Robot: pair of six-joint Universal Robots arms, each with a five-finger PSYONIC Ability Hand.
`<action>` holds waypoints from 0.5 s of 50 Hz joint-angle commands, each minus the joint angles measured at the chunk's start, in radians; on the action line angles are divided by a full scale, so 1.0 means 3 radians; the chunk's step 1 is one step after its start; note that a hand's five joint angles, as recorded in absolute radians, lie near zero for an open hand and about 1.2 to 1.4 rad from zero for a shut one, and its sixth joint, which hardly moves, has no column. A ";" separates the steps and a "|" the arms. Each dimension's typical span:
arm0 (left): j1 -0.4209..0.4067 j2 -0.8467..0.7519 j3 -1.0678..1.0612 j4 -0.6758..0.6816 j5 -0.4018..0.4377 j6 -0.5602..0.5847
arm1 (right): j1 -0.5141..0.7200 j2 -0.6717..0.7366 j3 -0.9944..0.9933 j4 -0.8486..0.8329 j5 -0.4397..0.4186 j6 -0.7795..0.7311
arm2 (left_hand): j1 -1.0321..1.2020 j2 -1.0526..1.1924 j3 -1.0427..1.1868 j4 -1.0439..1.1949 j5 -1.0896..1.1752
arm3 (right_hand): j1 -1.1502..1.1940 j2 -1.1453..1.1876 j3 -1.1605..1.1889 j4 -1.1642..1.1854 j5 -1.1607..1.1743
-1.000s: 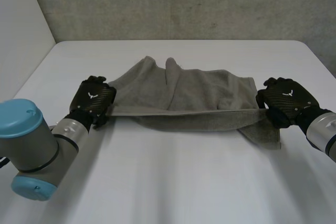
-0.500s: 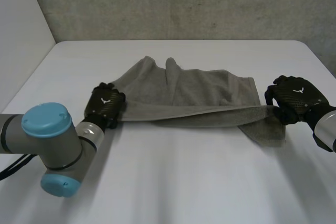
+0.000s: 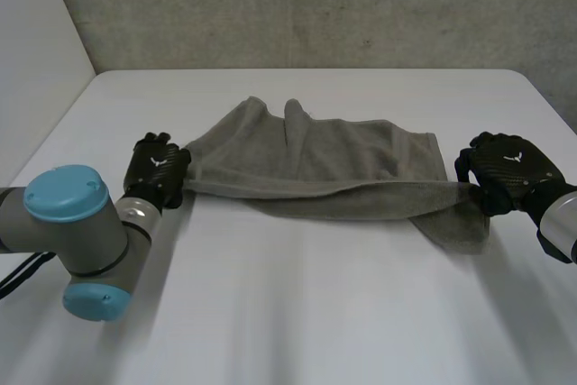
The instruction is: Fold the towel.
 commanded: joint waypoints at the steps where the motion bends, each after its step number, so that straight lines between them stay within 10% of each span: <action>1: 0.0027 0.0312 -0.0127 -0.0053 0.0123 -0.0003 | -0.0002 0.0064 0.0005 0.0000 0.0000 0.0212 | 0.0427 0.0221 -0.0162 -0.0181 0.0292 | -0.0457 -0.0502 -0.0156 -0.0254 -0.0547; 9: 0.0185 0.0757 -0.0260 -0.0079 0.0133 -0.0038 | 0.0024 0.0304 0.0016 0.0015 0.0010 0.0642 | 0.0427 0.0221 -0.0162 -0.0181 0.0292 | -0.2001 -0.2046 -0.0156 -0.0254 -0.2091; 25: 0.0369 0.0849 -0.0275 -0.0197 0.0133 -0.0038 | 0.0044 0.0437 0.0026 0.0224 0.0010 0.1025 | 0.0427 0.0221 -0.0162 -0.0181 0.0292 | -0.2160 -0.2205 -0.0156 -0.0254 -0.2250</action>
